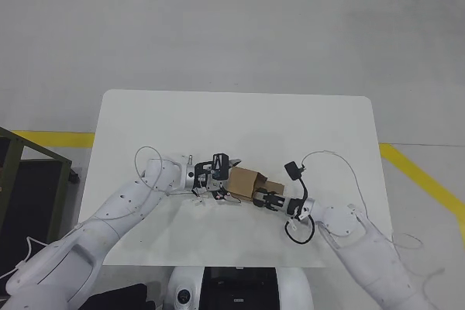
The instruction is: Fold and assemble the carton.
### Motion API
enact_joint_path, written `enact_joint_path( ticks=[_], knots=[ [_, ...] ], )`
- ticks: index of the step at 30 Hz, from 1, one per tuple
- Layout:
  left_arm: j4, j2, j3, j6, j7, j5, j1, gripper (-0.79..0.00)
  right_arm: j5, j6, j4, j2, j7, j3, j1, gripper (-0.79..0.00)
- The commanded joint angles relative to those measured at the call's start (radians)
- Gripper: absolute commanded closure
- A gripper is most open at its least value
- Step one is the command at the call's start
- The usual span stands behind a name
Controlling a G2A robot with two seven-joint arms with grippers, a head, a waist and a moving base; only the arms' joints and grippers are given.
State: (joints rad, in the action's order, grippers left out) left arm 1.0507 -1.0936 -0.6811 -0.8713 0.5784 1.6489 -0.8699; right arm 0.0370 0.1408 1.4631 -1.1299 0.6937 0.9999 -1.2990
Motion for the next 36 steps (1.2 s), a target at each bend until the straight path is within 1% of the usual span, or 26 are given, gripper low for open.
enact_joint_path(
  ticks=[1, 10, 17, 20, 23, 26, 31, 36],
  knots=[
    [0.0, 0.0, 0.0, 0.0, 0.0, 0.0, 0.0, -0.785, 0.008, 0.012, -0.019, -0.005, 0.004, -0.011, 0.019, 0.0],
    [0.0, 0.0, 0.0, 0.0, 0.0, 0.0, 0.0, -0.785, 0.008, 0.046, -0.095, -0.03, 0.012, -0.07, 0.096, 0.0],
    [0.0, 0.0, 0.0, 0.0, 0.0, 0.0, 0.0, -0.785, 0.032, 0.082, -0.125, -0.037, 0.012, -0.074, 0.109, 0.0],
    [0.0, 0.0, 0.0, 0.0, 0.0, 0.0, 0.0, -0.785, 0.04, 0.097, -0.112, -0.029, 0.028, -0.048, 0.086, 0.0],
    [0.0, 0.0, 0.0, 0.0, 0.0, 0.0, 0.0, -0.785, 0.032, 0.09, -0.086, -0.016, 0.043, -0.013, 0.054, 0.0],
    [0.0, 0.0, 0.0, 0.0, 0.0, 0.0, 0.0, -0.785, 0.02, 0.066, -0.041, 0.0, 0.04, 0.036, 0.009, 0.0],
    [0.0, 0.0, 0.0, 0.0, 0.0, 0.0, 0.0, -0.785, -0.006, -0.002, 0.038, 0.02, 0.001, 0.111, -0.061, 0.0],
    [0.0, 0.0, 0.0, 0.0, 0.0, 0.0, 0.0, -0.785, 0.006, -0.027, 0.061, 0.026, -0.023, 0.148, -0.076, 0.0]
  ],
)
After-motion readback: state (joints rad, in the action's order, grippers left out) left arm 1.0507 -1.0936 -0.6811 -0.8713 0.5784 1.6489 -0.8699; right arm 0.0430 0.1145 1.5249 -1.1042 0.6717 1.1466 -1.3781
